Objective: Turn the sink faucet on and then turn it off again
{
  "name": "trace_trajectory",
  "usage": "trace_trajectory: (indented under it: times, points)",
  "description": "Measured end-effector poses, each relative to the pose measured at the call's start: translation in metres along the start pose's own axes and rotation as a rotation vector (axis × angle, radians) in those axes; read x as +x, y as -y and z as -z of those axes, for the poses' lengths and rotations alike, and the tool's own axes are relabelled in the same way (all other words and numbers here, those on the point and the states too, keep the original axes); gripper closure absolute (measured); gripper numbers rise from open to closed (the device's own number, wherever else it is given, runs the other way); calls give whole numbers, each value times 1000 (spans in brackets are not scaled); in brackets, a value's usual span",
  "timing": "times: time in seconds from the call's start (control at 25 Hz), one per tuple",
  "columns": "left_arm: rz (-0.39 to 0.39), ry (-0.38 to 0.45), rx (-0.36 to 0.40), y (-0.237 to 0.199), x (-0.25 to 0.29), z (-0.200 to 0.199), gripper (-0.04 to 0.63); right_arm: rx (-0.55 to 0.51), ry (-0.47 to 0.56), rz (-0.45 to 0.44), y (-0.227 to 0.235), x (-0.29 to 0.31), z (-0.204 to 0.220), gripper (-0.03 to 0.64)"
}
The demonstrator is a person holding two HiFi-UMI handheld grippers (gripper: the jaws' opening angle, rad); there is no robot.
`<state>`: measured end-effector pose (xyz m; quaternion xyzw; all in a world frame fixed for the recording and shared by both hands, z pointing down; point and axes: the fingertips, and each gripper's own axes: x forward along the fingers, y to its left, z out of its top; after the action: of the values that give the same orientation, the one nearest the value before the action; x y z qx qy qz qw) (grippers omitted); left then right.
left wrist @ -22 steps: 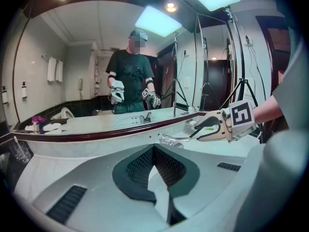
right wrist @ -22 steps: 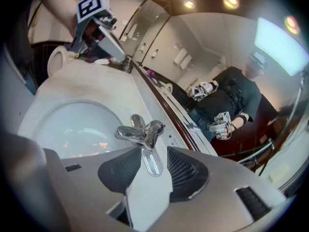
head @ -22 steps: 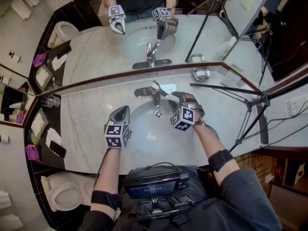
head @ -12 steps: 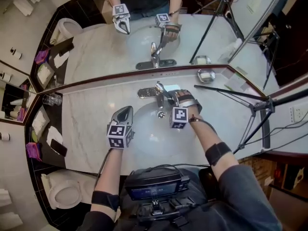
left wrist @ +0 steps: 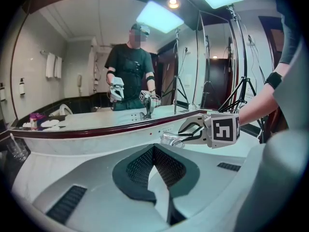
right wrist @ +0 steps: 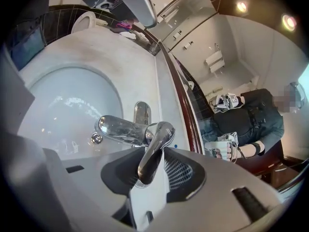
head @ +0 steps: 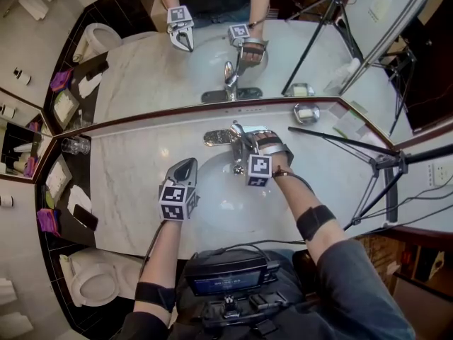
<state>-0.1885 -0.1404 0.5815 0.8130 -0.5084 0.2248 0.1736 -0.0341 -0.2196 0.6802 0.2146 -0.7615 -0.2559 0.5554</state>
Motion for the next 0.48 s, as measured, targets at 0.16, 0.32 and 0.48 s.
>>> trace_trajectory:
  times: [0.16,0.32,0.48]
  points:
    - [-1,-6,-6,-2,2,1,595,11,-2,28,7,-1,-3,502]
    - [0,-8,-6,-2,3,2,595,37,-8,16,9,0,-2,502]
    - [2,-13,-5,-2,3,4,595,45,6,-1,12,0,-3,500]
